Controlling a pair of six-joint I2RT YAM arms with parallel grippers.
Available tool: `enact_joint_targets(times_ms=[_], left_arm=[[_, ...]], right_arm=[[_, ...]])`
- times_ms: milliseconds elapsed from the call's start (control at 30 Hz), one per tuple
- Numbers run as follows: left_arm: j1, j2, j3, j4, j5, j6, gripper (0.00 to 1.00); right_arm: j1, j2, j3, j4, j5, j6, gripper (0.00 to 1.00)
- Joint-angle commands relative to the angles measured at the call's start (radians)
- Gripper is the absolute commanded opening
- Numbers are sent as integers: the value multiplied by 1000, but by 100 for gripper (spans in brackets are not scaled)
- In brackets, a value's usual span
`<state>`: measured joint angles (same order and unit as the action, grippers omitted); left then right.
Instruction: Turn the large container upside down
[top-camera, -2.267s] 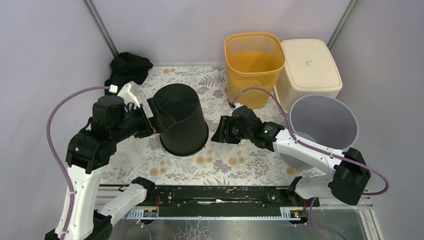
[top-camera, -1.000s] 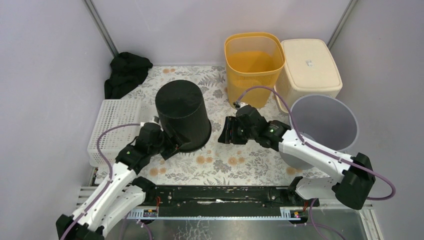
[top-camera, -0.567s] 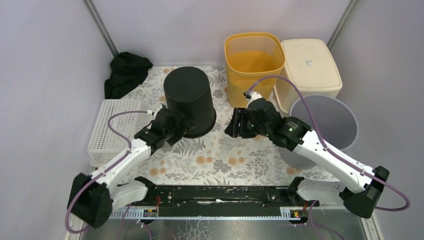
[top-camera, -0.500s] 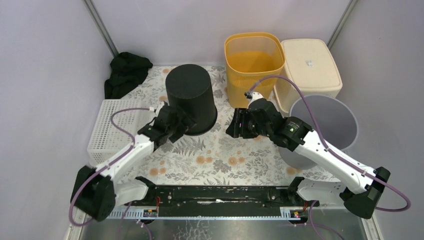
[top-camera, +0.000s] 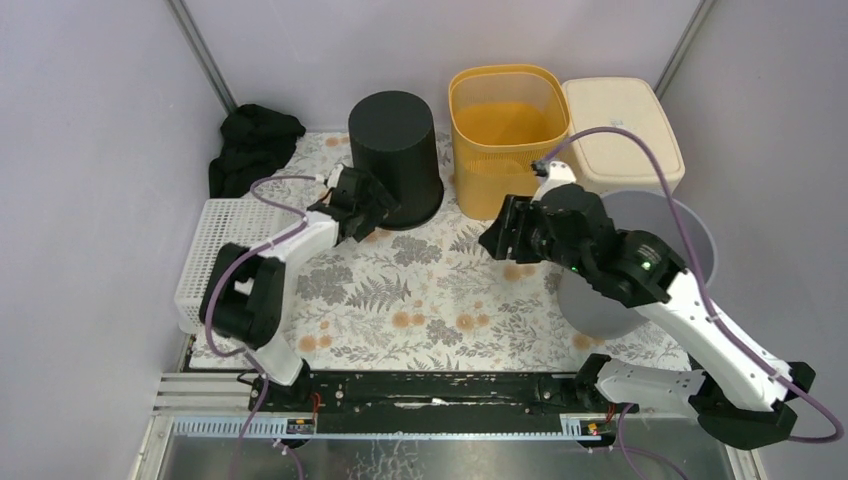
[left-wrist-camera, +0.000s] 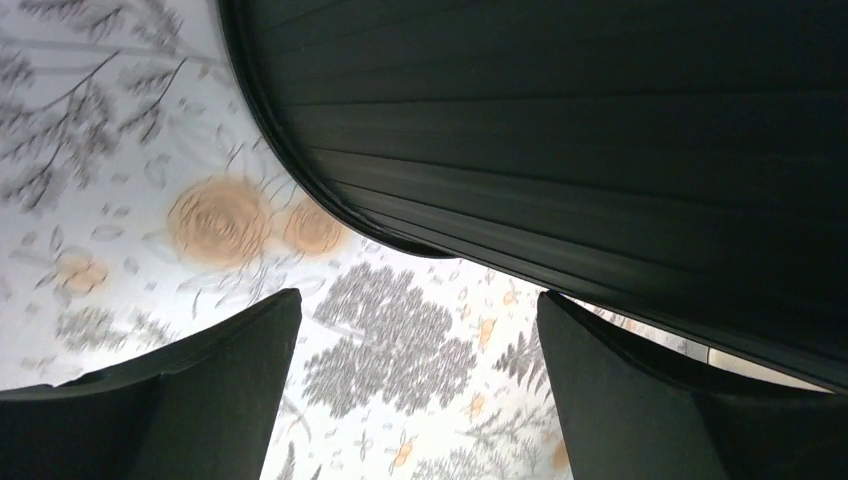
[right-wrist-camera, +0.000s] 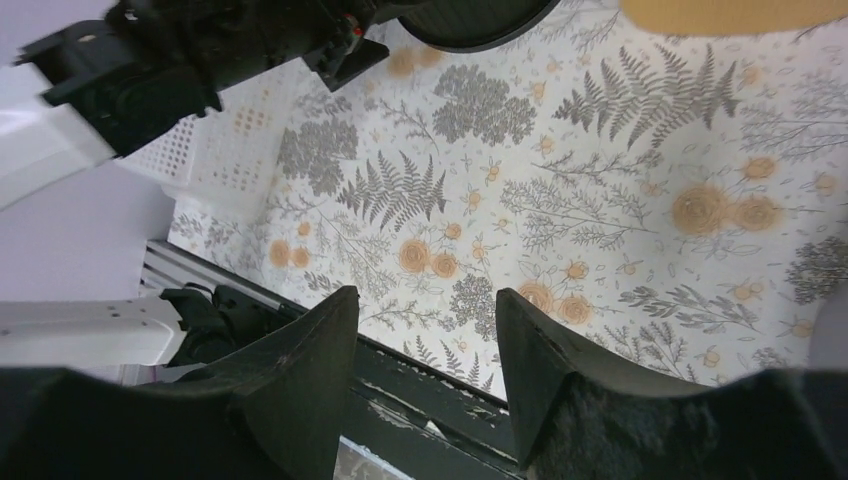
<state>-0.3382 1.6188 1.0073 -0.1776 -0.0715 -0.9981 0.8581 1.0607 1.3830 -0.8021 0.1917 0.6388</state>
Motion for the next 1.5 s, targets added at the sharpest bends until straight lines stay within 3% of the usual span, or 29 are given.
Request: enact_joint_targets(times_ms=[0,300,700,900,1167,1467], left_arm=[[21,108,113,84,-21,34,95],[63,314,315,96,-14,50,94],[116,458,489,87,19,96,94],[140,494,554,19,19,148,94],[144,353,414,36,74,143,97],[139,214,258,69,135,104,100]], right_arm=[[-6,-56,95,-100,121,-24,60],[-6,-72,229,-341,376,6,60],[-6,66,371,-658,578,101,63],[-18,78,309,-656,587,124,64],[-60,92,222,-629,629,123,65],[-148,52,58,-454,526,36,64]])
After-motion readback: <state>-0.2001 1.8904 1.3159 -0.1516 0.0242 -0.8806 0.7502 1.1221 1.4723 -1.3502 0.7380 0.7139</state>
